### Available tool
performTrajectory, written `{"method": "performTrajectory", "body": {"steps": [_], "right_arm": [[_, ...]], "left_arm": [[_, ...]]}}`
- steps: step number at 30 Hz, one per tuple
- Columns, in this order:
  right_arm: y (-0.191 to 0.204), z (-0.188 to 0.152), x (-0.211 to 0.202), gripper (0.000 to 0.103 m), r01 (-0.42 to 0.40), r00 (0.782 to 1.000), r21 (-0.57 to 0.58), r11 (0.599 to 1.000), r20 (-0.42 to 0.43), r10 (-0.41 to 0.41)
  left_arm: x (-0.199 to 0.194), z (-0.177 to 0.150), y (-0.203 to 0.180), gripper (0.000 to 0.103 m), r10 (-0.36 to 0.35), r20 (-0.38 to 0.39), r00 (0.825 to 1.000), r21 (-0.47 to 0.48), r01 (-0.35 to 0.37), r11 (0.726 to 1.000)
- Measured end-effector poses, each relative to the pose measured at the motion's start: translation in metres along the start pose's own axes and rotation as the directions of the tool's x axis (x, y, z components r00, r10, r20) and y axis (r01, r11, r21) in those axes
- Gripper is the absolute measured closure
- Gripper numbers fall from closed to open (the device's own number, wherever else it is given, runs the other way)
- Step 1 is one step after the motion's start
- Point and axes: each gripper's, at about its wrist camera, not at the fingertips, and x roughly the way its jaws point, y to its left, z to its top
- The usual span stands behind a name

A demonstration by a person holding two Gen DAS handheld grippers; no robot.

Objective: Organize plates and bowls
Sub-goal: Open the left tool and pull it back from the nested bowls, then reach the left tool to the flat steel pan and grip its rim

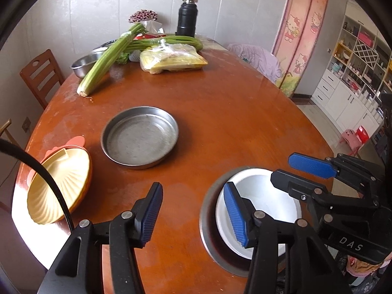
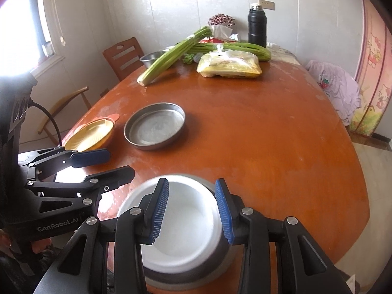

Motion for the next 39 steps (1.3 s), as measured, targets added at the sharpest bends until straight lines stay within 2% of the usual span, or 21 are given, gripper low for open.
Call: {"method": "performTrajectory", "body": {"steps": [14, 31, 39], "right_arm": [[0.017, 0.046, 0.024, 0.062, -0.020, 1.000, -0.050, 0.999, -0.017, 0.019], [0.037, 0.136, 0.037, 0.062, -0.043, 0.999, -0.078, 0.996, -0.017, 0.042], [0.036, 0.157, 0.061, 0.062, -0.039, 0.998, -0.083, 0.996, -0.059, 0.034]], "left_arm": [[0.013, 0.027, 0.040, 0.051, 0.043, 0.002, 0.999, -0.030, -0.043, 0.999], [0.007, 0.089, 0.100, 0.050, 0.109, 0.000, 0.994, -0.079, -0.108, 0.991], [0.024, 0.103, 0.126, 0.049, 0.118, -0.026, 0.993, -0.110, -0.120, 0.987]]}}
